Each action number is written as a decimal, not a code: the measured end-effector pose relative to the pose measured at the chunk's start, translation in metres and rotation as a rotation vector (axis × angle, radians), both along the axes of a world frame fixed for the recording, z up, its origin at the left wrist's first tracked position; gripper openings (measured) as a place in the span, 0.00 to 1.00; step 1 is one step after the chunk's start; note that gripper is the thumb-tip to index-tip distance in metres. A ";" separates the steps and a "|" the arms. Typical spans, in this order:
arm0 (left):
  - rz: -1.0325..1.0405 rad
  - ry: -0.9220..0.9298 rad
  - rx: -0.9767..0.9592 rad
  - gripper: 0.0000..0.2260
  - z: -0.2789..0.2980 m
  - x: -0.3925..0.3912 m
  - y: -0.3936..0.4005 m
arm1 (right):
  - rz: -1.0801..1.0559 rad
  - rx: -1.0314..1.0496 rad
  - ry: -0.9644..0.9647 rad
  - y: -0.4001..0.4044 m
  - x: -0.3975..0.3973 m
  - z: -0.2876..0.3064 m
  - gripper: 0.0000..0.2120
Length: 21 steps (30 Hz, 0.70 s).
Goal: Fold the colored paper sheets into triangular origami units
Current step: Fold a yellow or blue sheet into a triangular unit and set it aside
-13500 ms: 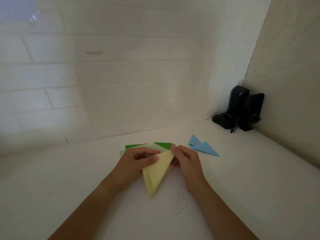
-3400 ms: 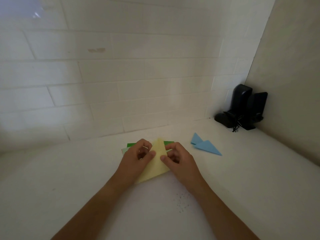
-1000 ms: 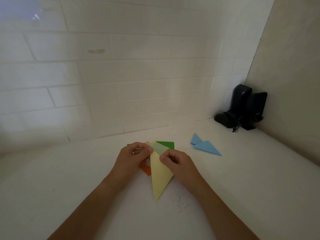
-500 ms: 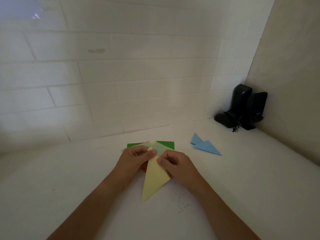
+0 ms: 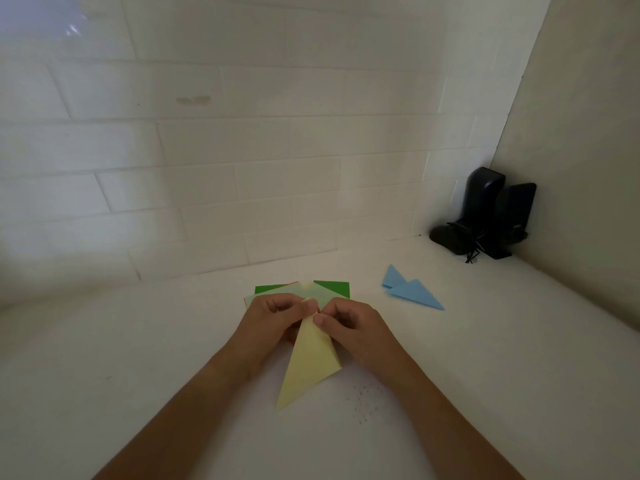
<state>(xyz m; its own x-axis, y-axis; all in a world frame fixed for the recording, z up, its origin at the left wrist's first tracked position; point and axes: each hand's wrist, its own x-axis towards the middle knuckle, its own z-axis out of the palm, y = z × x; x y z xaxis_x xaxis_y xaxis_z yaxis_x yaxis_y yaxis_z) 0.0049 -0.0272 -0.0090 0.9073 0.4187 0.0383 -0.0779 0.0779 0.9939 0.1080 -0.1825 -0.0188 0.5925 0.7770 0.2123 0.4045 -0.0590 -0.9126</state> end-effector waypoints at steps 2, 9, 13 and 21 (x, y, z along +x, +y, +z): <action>0.011 -0.003 0.010 0.13 0.000 0.001 0.001 | 0.011 0.001 0.000 0.000 0.000 0.000 0.10; 0.063 0.023 0.006 0.14 0.000 0.001 0.004 | 0.008 -0.036 -0.056 -0.001 0.000 -0.001 0.11; -0.019 0.080 0.071 0.22 0.001 -0.001 0.002 | -0.022 0.000 -0.072 -0.001 0.001 -0.002 0.12; 0.082 0.038 0.136 0.26 0.003 -0.002 0.003 | -0.005 -0.026 -0.042 0.000 -0.001 0.000 0.13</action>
<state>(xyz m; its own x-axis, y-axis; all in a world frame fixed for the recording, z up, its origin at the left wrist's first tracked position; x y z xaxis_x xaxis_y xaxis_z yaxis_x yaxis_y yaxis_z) 0.0032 -0.0244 -0.0061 0.8722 0.4847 0.0658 -0.0404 -0.0628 0.9972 0.1072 -0.1824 -0.0188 0.5875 0.7796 0.2170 0.4420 -0.0845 -0.8930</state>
